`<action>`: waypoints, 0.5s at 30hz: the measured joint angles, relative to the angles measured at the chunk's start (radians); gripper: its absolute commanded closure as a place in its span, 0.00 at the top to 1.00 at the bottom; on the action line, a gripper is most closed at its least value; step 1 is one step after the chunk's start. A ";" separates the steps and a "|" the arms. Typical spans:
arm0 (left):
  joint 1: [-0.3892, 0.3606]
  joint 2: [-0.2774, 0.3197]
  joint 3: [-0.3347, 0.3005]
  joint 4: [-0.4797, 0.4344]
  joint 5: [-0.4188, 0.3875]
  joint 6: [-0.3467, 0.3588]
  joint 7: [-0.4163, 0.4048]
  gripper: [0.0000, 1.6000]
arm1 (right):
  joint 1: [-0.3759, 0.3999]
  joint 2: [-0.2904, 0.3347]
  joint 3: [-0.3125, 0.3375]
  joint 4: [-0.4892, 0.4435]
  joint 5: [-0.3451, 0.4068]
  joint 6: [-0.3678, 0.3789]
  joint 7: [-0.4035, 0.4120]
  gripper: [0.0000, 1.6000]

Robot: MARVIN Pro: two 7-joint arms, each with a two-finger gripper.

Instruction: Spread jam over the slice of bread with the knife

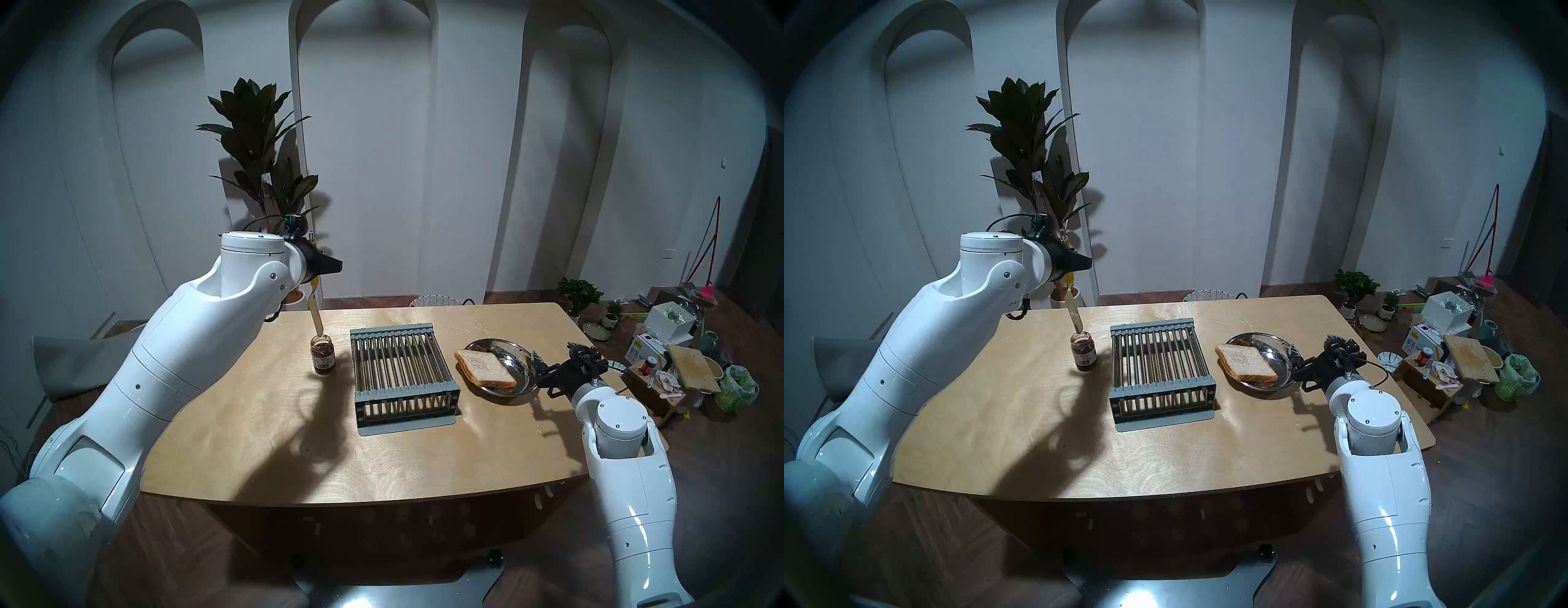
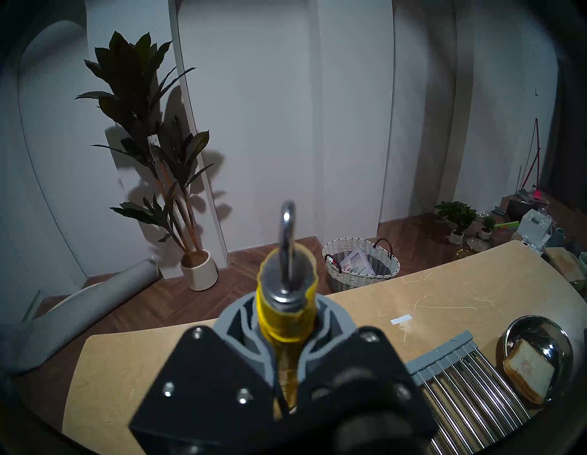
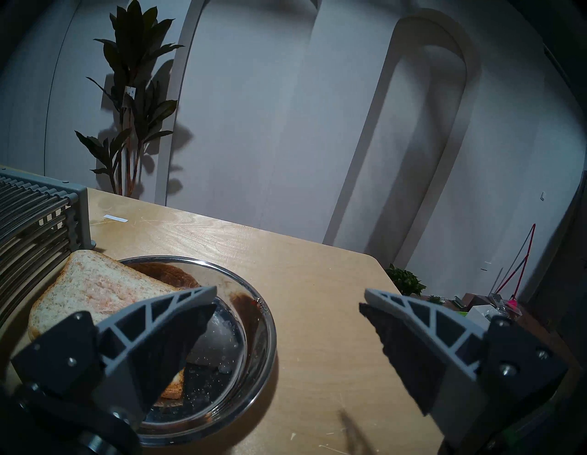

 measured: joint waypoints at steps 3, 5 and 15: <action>0.000 -0.006 0.004 0.005 0.001 0.000 0.005 0.00 | 0.001 0.001 0.002 0.003 0.002 -0.002 0.000 1.00; 0.000 -0.009 0.007 0.008 0.003 0.000 0.008 0.00 | 0.002 0.003 0.002 0.005 0.003 -0.003 0.000 1.00; 0.003 -0.019 0.019 0.016 0.009 -0.001 0.024 0.00 | 0.005 0.009 0.003 0.015 0.010 -0.013 0.008 1.00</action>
